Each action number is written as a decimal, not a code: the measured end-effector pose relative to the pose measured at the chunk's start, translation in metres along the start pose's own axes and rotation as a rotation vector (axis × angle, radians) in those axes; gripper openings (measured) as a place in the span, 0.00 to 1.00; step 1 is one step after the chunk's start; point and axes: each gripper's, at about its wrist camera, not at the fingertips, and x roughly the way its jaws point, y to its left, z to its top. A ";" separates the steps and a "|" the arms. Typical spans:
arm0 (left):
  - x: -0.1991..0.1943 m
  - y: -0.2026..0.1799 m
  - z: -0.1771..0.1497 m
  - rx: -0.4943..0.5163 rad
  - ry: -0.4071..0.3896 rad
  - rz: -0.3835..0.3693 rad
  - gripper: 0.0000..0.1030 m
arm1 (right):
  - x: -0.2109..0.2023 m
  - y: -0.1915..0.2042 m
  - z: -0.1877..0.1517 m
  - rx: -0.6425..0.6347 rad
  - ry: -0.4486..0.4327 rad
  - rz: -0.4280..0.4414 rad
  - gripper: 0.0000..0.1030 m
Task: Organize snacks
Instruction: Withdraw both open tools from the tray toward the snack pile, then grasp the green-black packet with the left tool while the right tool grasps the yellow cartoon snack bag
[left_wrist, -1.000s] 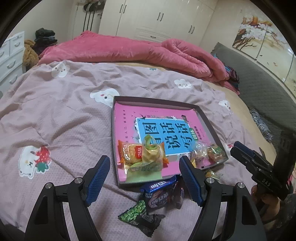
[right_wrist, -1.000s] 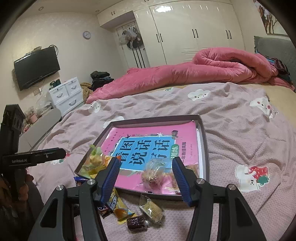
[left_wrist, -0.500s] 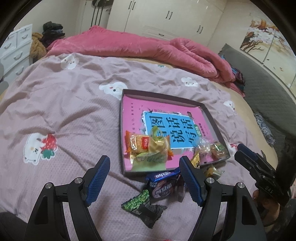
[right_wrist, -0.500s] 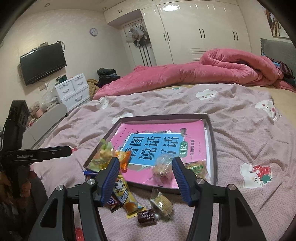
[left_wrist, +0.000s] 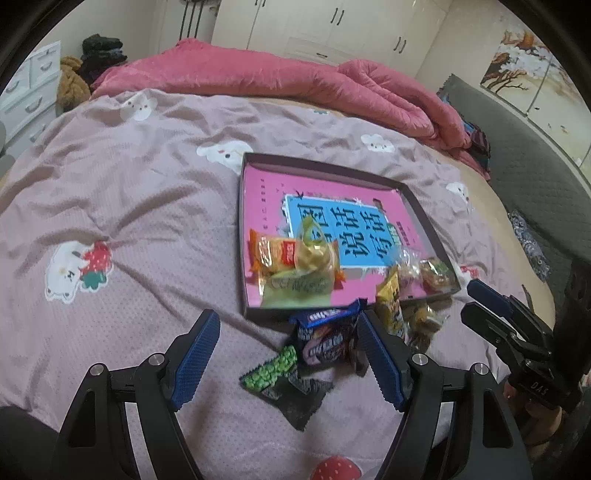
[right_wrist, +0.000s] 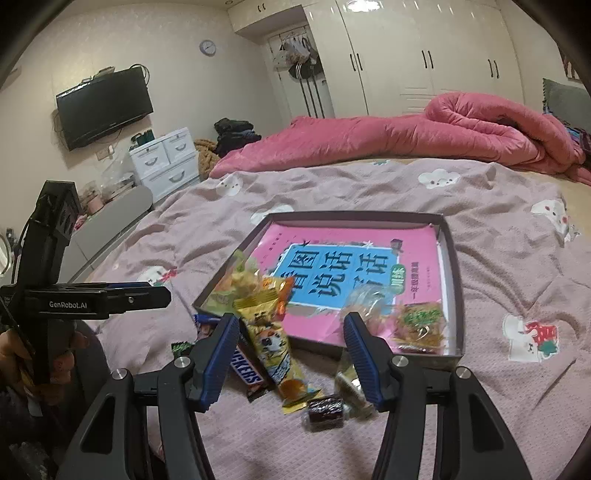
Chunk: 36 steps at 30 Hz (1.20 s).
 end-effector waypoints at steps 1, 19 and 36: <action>0.000 0.000 -0.003 -0.003 0.008 -0.003 0.76 | 0.001 0.001 0.000 -0.004 0.004 0.002 0.57; 0.010 0.009 -0.029 -0.054 0.111 0.006 0.76 | 0.015 0.026 -0.015 -0.093 0.095 0.028 0.57; 0.046 0.019 -0.045 -0.196 0.232 -0.019 0.76 | 0.043 0.023 -0.025 -0.099 0.175 -0.020 0.51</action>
